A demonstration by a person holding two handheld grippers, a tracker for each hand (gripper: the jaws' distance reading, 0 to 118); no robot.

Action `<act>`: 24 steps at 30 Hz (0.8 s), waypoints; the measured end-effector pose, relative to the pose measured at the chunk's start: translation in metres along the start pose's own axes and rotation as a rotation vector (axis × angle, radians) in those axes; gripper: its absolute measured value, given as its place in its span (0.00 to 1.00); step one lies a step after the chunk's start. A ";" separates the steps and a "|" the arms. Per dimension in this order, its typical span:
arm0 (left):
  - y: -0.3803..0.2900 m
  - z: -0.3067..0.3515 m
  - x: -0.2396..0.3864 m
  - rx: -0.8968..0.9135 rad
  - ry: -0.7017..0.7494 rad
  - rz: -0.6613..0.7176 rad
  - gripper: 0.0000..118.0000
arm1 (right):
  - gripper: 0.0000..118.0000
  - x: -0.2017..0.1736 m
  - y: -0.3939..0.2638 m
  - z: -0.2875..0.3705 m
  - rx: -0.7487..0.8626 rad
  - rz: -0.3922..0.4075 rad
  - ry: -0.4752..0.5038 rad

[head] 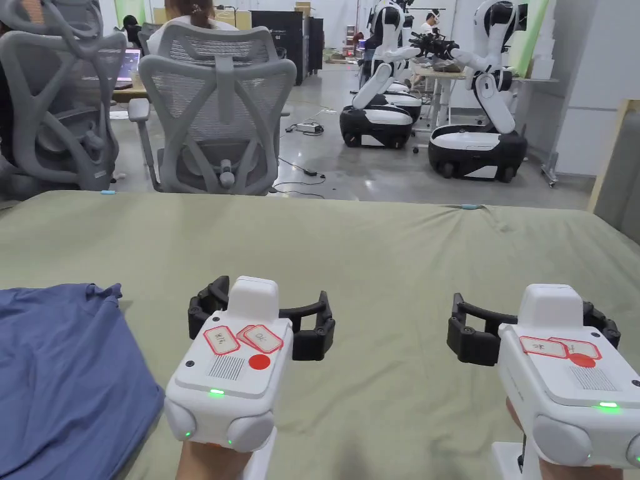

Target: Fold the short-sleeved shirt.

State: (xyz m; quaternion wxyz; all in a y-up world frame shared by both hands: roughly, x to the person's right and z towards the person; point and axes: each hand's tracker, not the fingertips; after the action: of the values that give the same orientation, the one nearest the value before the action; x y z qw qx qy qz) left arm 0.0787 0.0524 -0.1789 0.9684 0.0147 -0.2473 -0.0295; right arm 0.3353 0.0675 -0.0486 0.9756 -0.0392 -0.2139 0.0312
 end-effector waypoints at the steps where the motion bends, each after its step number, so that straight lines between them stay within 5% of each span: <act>1: 0.000 0.000 0.000 0.000 -0.003 -0.001 1.00 | 1.00 0.000 0.001 0.001 0.001 0.000 0.000; 24: 0.001 -0.002 0.003 -0.006 -0.004 -0.014 1.00 | 1.00 -0.005 0.001 -0.002 0.008 0.017 0.024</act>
State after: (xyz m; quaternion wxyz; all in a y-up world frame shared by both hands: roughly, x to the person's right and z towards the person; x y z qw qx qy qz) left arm 0.0822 0.0531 -0.1795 0.9677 0.0132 -0.2490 -0.0371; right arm 0.3321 0.0684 -0.0528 0.9779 -0.0373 -0.2016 0.0401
